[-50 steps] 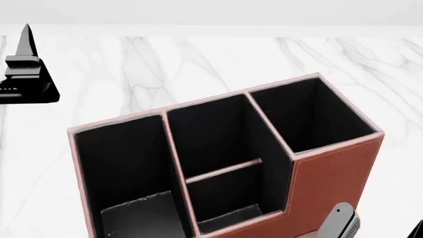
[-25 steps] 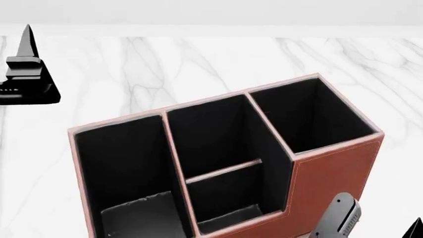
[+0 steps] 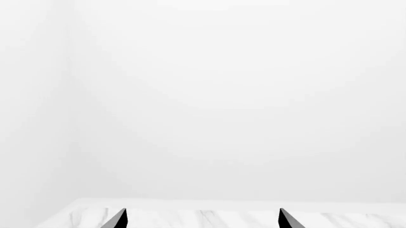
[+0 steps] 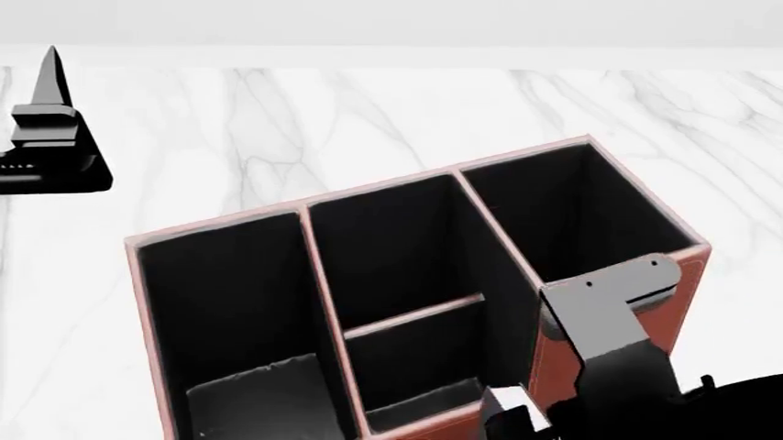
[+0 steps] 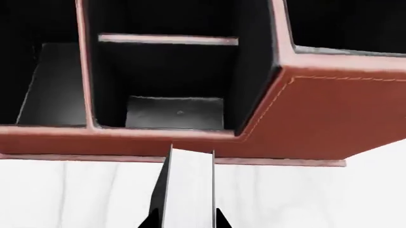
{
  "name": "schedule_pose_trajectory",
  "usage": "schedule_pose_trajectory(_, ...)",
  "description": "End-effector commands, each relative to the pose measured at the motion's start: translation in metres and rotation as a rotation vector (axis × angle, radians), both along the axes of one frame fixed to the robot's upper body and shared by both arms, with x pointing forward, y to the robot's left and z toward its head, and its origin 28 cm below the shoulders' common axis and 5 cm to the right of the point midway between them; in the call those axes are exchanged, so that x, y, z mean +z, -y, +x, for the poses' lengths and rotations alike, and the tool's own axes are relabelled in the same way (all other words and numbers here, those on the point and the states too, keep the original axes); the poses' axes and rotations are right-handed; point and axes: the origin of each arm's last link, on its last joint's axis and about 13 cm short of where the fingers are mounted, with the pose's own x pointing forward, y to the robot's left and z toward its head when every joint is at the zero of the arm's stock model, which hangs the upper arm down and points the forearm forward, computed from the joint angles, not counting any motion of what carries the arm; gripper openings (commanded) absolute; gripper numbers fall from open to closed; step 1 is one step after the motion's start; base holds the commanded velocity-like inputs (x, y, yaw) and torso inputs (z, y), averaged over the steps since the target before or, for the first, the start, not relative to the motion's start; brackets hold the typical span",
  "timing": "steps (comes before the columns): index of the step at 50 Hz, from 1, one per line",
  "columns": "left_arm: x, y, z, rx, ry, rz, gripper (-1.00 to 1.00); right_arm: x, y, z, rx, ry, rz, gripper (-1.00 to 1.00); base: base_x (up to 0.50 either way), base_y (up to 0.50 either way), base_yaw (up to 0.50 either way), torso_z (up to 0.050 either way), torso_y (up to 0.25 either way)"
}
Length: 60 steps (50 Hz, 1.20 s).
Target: Pick up the book and place it in the left compartment of the caddy.
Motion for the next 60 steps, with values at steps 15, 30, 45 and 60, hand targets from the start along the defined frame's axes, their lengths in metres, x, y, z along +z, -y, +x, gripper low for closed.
schedule_pose_trajectory(15,0.004,-0.001,0.001,0.006,0.011,-0.019,1.00,0.077,-0.032,-0.005,-0.050,0.083,0.141,-1.00,0.00,0.00,0.00,0.000,0.000)
schedule_pose_trajectory(30,0.005,-0.001,0.002,0.005,0.012,-0.020,1.00,0.167,-0.073,0.011,0.048,0.231,0.066,-1.00,0.00,0.00,0.00,0.000,0.001)
schedule_pose_trajectory(45,0.003,0.000,0.003,-0.001,0.008,-0.020,1.00,0.182,-0.112,0.047,0.127,0.333,0.056,-1.00,0.00,0.00,0.00,0.000,0.001)
schedule_pose_trajectory(60,0.003,0.001,0.004,-0.004,0.008,-0.020,1.00,0.152,-0.151,0.066,0.230,0.393,0.077,-1.00,0.00,0.00,0.00,0.000,0.001)
